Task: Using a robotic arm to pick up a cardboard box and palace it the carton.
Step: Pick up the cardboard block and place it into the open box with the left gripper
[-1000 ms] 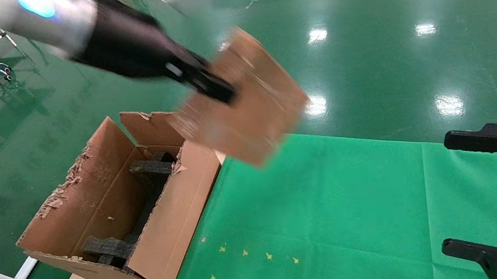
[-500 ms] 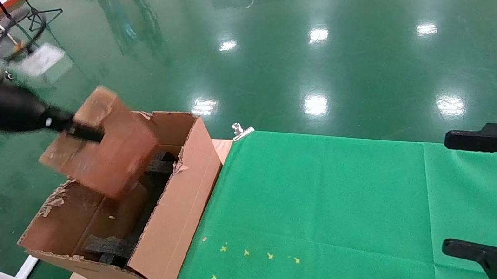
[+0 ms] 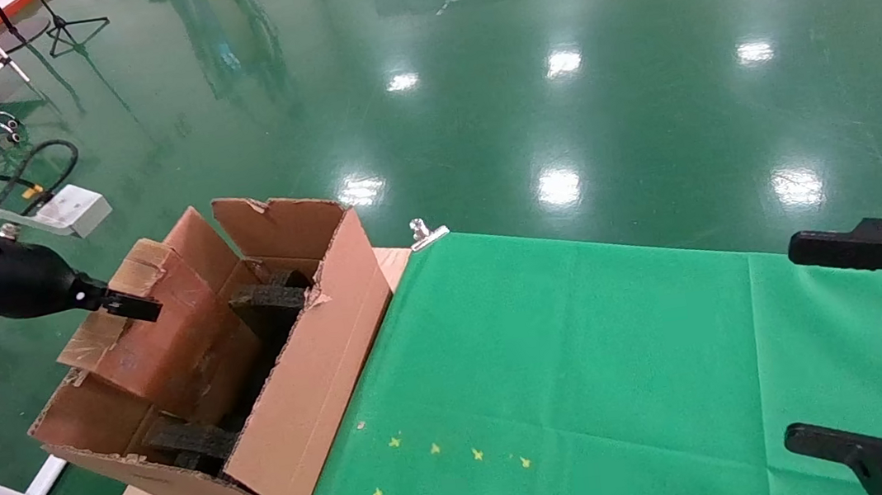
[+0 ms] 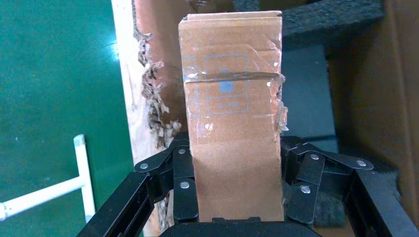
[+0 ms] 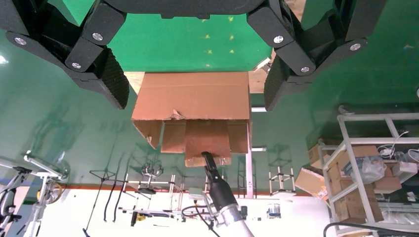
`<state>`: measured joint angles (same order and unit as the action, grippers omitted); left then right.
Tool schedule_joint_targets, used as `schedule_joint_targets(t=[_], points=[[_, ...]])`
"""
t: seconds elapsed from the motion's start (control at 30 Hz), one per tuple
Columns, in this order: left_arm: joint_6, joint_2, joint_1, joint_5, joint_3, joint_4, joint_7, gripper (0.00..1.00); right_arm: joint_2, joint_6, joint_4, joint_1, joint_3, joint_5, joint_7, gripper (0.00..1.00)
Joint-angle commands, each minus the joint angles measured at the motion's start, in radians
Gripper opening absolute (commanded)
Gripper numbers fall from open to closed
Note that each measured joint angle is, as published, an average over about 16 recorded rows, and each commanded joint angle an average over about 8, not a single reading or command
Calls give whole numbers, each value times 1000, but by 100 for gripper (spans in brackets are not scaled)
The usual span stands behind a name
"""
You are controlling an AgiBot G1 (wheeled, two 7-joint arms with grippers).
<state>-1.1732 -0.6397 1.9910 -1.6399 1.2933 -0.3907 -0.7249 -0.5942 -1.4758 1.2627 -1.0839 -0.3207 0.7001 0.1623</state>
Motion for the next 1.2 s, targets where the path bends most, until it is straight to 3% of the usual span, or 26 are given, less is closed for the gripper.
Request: schedule_joint_targets(t=[0.03,0.57,0.63,0.83,0.87,0.9,1.2], points=[[26,-15,-12,2,-1,51,23,0,0,0,0,0,0,0,0,100],[213,-150,-201,44,-21,317,96,0,0,0,0,0,0,0,0,100],[241,-160,-220,47,-23,331,98,13,0,0,0,0,0,0,0,100],[312,-179,-260,58,-30,358,104,88,0,0,0,0,0,0,0,100],[317,-181,-263,59,-31,360,105,97,0,0,0,0,0,0,0,100],[322,-182,-266,60,-32,362,106,100,0,0,0,0,0,0,0,100],[319,-179,-260,59,-31,357,105,100,0,0,0,0,0,0,0,100]])
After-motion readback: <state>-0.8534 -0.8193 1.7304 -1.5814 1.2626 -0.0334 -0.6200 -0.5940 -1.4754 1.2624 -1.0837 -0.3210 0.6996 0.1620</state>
